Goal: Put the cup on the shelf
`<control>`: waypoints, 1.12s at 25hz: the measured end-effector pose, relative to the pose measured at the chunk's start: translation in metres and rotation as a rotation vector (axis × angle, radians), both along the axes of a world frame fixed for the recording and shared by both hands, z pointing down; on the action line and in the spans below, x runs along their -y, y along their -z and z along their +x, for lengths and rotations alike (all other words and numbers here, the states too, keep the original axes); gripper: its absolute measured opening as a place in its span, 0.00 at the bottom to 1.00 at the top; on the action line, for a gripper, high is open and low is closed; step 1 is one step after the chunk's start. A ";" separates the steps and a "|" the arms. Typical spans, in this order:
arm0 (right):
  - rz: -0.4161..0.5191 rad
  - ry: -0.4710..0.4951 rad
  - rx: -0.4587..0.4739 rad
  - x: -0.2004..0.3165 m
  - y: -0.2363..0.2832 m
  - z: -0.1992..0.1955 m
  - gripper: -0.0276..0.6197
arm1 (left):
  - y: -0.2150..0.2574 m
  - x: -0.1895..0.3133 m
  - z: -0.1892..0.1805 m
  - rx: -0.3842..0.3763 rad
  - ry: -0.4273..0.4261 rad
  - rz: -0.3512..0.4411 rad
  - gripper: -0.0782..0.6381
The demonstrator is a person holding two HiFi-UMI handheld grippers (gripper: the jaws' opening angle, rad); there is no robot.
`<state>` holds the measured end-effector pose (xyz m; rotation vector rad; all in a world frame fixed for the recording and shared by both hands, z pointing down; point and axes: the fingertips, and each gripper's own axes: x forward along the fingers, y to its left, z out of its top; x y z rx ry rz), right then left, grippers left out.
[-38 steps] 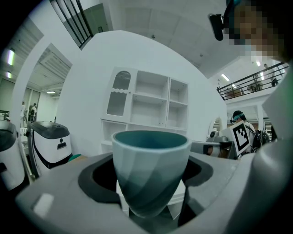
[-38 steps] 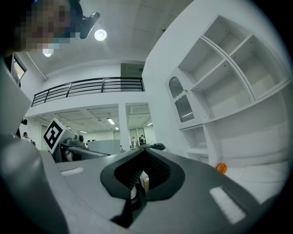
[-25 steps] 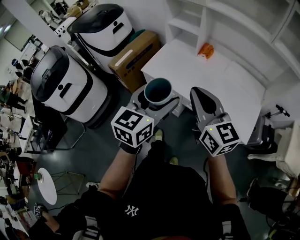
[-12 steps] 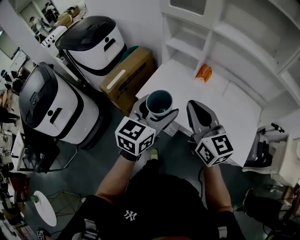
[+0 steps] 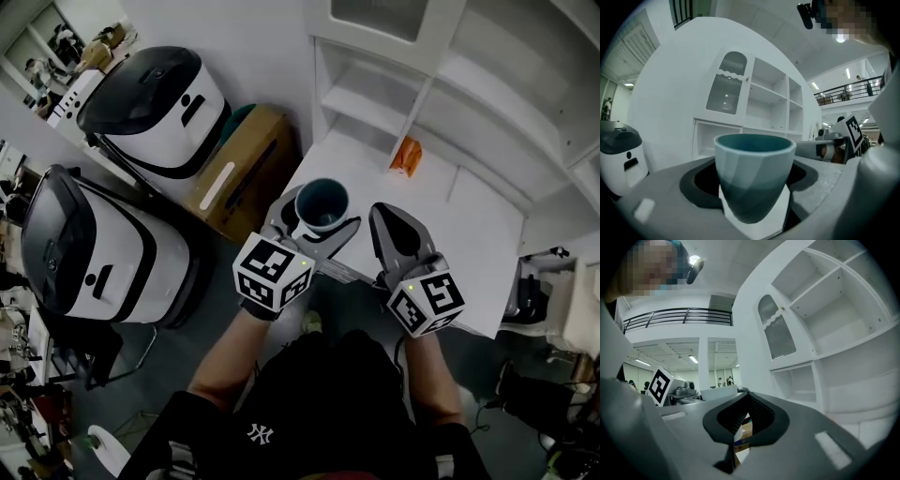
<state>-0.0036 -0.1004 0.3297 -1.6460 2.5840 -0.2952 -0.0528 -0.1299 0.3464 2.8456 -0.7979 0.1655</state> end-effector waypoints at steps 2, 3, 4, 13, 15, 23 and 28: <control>-0.001 -0.005 -0.009 0.013 0.001 0.000 0.06 | -0.002 0.017 0.003 -0.003 -0.010 -0.004 0.65; -0.001 -0.008 -0.011 0.020 0.000 0.002 0.06 | -0.003 0.025 0.006 -0.006 -0.014 -0.006 0.65; -0.002 -0.013 -0.010 0.026 0.000 0.005 0.06 | -0.005 0.033 0.010 -0.007 -0.018 -0.007 0.65; -0.002 -0.007 0.004 0.090 -0.012 0.038 0.06 | -0.022 0.113 0.052 0.001 0.002 0.010 0.65; -0.004 0.001 0.008 0.107 -0.012 0.047 0.06 | -0.023 0.132 0.060 -0.004 0.016 0.013 0.65; -0.027 0.023 0.008 0.163 -0.029 0.076 0.06 | -0.036 0.206 0.099 -0.013 0.041 0.017 0.65; -0.029 0.020 0.009 0.191 -0.037 0.091 0.06 | -0.045 0.239 0.124 -0.001 0.040 0.026 0.65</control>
